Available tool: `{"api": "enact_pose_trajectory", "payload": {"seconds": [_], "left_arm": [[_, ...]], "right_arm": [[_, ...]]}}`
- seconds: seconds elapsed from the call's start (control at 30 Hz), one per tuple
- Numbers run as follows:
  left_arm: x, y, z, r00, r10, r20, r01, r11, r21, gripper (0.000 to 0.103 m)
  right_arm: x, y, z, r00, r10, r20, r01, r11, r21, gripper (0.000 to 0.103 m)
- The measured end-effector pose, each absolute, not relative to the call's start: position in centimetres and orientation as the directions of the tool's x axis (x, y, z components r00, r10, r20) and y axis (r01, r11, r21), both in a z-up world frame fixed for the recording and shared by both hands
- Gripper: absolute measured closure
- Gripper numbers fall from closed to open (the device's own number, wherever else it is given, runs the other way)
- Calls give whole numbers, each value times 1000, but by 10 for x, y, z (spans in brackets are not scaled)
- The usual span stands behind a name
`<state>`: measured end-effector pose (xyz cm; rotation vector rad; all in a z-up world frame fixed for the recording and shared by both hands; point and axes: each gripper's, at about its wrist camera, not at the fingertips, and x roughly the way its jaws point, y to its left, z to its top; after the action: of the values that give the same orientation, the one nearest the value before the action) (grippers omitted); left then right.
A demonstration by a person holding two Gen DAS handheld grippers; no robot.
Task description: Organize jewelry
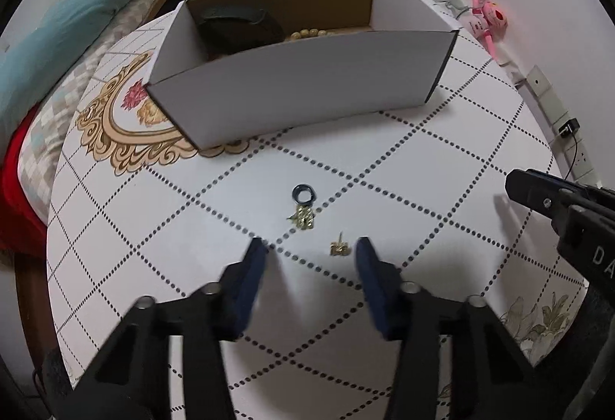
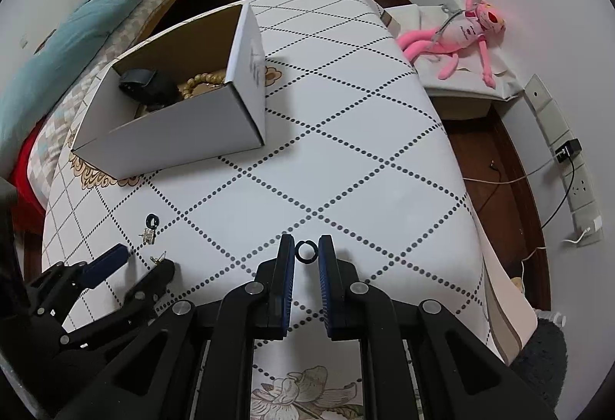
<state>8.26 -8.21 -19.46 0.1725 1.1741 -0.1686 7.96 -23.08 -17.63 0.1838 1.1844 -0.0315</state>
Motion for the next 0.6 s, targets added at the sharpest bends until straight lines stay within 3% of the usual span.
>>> {"api": "enact_pose_trajectory", "payload": {"seconds": [0.2,0.47,0.6], "left_arm": [[86,-86,-195,375,-73,-924,246,969,24,97],[84,-85,-191,370,-98,-924,253,967,-1,97],[85,-79,-164,386,-151,-910,251,966,-53,97]], "right_arm": [[78,-233,-174,385,73,-920,128,983,131,90],[78,-232,-162,409,90,-908,133,979,157,90],[82,-228,-143,436,132,-890,113,973,200,90]]}}
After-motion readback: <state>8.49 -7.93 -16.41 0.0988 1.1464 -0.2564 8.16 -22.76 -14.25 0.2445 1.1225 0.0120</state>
